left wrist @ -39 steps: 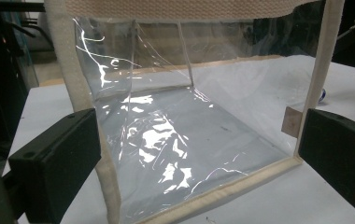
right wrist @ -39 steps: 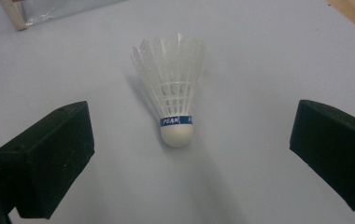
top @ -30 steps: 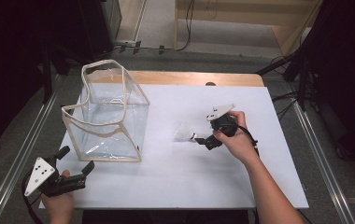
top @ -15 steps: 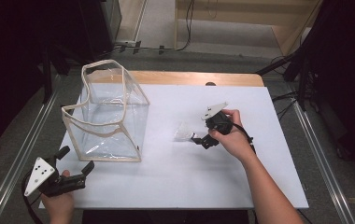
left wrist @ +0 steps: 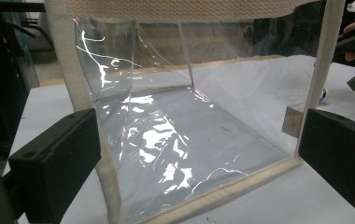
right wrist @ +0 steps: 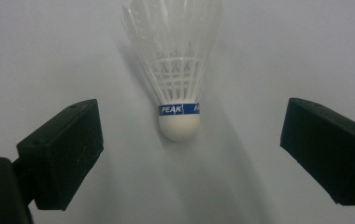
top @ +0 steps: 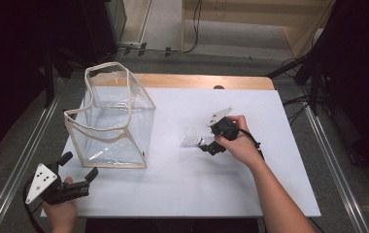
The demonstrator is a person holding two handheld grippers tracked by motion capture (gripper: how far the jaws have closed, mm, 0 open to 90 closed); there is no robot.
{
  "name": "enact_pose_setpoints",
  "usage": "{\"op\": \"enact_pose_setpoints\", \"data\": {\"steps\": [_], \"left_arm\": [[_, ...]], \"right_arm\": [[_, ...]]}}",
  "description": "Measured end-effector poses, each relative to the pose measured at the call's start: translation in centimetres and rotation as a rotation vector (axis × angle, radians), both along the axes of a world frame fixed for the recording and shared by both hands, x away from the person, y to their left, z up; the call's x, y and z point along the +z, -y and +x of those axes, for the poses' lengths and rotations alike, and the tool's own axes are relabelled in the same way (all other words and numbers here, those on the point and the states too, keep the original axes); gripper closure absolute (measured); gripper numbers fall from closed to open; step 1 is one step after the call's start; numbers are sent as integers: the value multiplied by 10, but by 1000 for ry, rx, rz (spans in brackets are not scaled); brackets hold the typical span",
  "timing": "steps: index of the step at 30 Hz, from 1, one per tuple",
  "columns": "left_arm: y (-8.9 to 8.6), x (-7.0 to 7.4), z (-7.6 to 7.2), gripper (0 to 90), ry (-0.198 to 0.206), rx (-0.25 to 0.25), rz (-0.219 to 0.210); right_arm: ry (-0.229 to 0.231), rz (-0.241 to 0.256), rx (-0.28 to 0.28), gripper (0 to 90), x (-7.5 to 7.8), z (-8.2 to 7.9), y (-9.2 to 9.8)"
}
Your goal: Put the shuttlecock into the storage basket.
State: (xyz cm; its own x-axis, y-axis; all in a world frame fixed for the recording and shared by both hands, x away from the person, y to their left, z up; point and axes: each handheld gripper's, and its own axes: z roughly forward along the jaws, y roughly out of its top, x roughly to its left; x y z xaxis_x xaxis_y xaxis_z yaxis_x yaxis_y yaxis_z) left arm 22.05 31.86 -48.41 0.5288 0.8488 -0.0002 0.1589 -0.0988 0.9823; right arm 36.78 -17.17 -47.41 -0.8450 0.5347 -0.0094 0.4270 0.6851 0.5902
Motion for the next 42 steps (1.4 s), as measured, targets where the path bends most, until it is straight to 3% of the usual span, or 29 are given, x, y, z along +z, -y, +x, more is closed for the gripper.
{"op": "enact_pose_setpoints", "data": {"steps": [4, 11, 27, 42], "left_arm": [[0, 0, 0, 0, 0, 0, 0], [0, 0, 0, 0, 0, -1, -1], [0, 0, 0, 0, 0, -2, -2], [-1, 0, 0, 0, 0, -2, -4]], "right_arm": [[-21, -9, 7, 117, -4, 2, -2], [-43, -36, 2, 127, -11, 4, -10], [-90, -41, -28, 323, -18, 11, -18], [-83, -59, -67, 615, -20, 13, -21]]}}
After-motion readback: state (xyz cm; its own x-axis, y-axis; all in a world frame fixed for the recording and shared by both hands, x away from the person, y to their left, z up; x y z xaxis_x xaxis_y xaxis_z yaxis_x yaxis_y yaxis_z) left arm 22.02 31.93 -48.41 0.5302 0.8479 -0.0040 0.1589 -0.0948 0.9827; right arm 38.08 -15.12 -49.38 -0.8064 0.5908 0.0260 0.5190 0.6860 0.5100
